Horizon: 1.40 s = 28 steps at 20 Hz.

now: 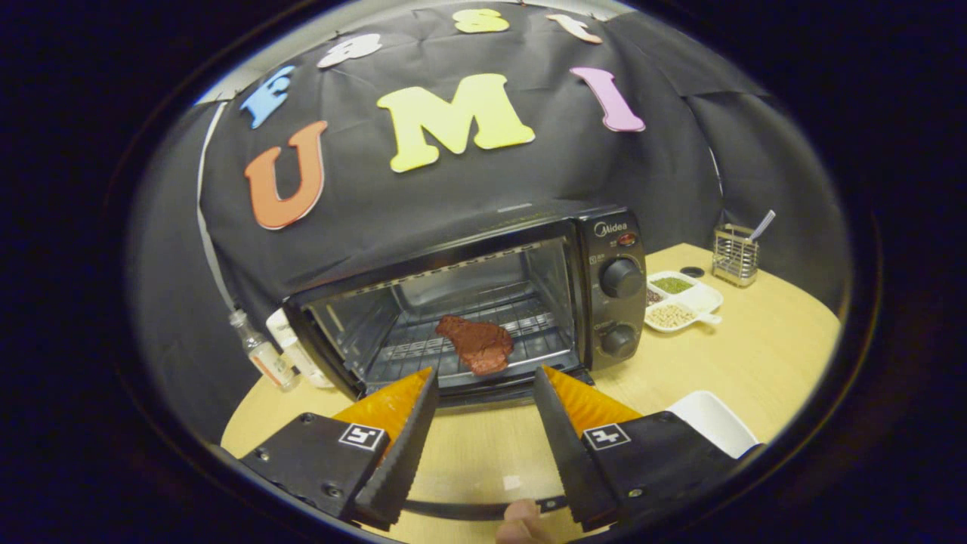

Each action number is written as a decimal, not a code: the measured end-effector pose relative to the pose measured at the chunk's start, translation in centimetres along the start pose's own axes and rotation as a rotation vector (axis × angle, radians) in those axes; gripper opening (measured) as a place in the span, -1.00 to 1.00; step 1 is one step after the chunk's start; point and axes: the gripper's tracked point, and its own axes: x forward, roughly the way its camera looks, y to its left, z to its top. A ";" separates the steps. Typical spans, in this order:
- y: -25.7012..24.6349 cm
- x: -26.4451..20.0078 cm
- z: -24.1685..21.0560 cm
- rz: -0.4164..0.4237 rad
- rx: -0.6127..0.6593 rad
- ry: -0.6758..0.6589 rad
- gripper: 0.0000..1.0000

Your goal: Open the toaster oven, put the food inside, and close the toaster oven door.

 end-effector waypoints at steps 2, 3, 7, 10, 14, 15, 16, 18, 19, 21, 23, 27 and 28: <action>0.6 -2.6 -1.3 -0.013 -0.094 -0.012 0.89; 1.0 -3.7 -2.3 -0.020 -0.141 -0.020 0.92; 1.1 -6.8 -8.1 -0.052 -0.192 0.095 0.96; 1.5 -7.4 -11.2 -0.055 -0.184 0.175 0.96; 0.6 -6.3 -14.7 -0.100 -0.172 0.289 0.96; 0.4 -5.9 -15.2 -0.117 -0.169 0.305 0.96; 0.6 -5.4 -15.4 -0.114 -0.166 0.315 0.96; 1.0 -4.8 -15.1 -0.096 -0.170 0.306 0.94; 0.8 -4.6 -15.1 -0.095 -0.157 0.310 0.94; 0.6 -4.1 -14.7 -0.099 -0.131 0.310 0.94; 0.2 -3.4 -14.4 -0.100 -0.116 0.310 0.94; -0.9 -2.3 -13.0 -0.112 -0.057 0.295 0.94; -1.2 -2.1 -12.4 -0.125 -0.037 0.292 0.94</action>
